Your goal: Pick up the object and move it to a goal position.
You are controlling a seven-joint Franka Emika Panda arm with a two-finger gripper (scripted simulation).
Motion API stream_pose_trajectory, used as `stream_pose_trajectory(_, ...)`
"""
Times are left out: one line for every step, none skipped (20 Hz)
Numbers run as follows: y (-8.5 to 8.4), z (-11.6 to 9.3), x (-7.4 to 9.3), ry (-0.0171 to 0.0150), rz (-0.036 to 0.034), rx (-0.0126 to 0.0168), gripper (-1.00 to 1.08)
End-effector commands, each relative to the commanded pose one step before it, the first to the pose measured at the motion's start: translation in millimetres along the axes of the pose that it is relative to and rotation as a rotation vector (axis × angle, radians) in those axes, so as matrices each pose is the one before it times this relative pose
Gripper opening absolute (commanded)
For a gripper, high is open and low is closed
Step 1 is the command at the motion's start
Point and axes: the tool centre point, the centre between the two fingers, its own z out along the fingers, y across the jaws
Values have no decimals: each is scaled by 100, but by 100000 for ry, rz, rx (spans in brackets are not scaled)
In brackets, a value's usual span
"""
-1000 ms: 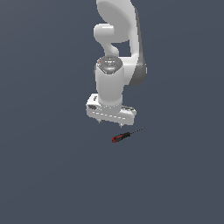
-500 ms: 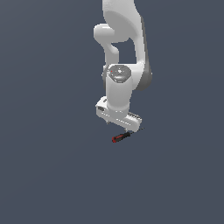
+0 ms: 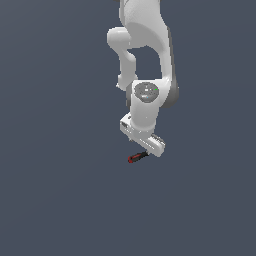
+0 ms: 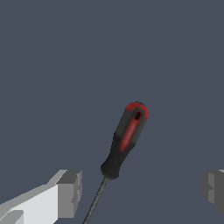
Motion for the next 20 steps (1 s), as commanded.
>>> stream_pose_trajectory(-400, 671, -604, -130, 6205, -154, 100)
stream_pose_trajectory(-137, 263, -248, -39, 2415, -73, 100)
stream_pose_trajectory(-128, 262, -251, -29, 2416, -76, 100)
stream_pose_trajectory(-119, 261, -253, -20, 2416, -79, 100)
stream_pose_trajectory(-110, 260, -255, -11, 2416, -81, 100)
stream_pose_trajectory(-100, 255, -253, -1, 2388, -82, 100)
stream_pose_trajectory(-87, 242, -243, 8, 2273, -80, 100)
stream_pose_trajectory(-75, 227, -230, 15, 2151, -76, 100)
stream_pose_trajectory(-64, 213, -218, 22, 2027, -72, 100)
stream_pose_trajectory(-54, 199, -205, 27, 1905, -68, 100)
stream_pose_trajectory(-46, 186, -192, 30, 1782, -63, 100)
stream_pose_trajectory(-38, 172, -179, 33, 1660, -58, 100)
stream_pose_trajectory(-32, 159, -166, 35, 1536, -53, 100)
stream_pose_trajectory(-26, 145, -152, 36, 1414, -49, 100)
stream_pose_trajectory(-21, 132, -139, 35, 1291, -44, 100)
stream_pose_trajectory(-17, 119, -125, 35, 1169, -39, 100)
stream_pose_trajectory(-13, 106, -112, 33, 1045, -34, 100)
stream_pose_trajectory(-11, 94, -99, 30, 922, -30, 100)
stream_pose_trajectory(-8, 81, -85, 28, 800, -26, 100)
stream_pose_trajectory(-6, 68, -74, 24, 674, -21, 100)
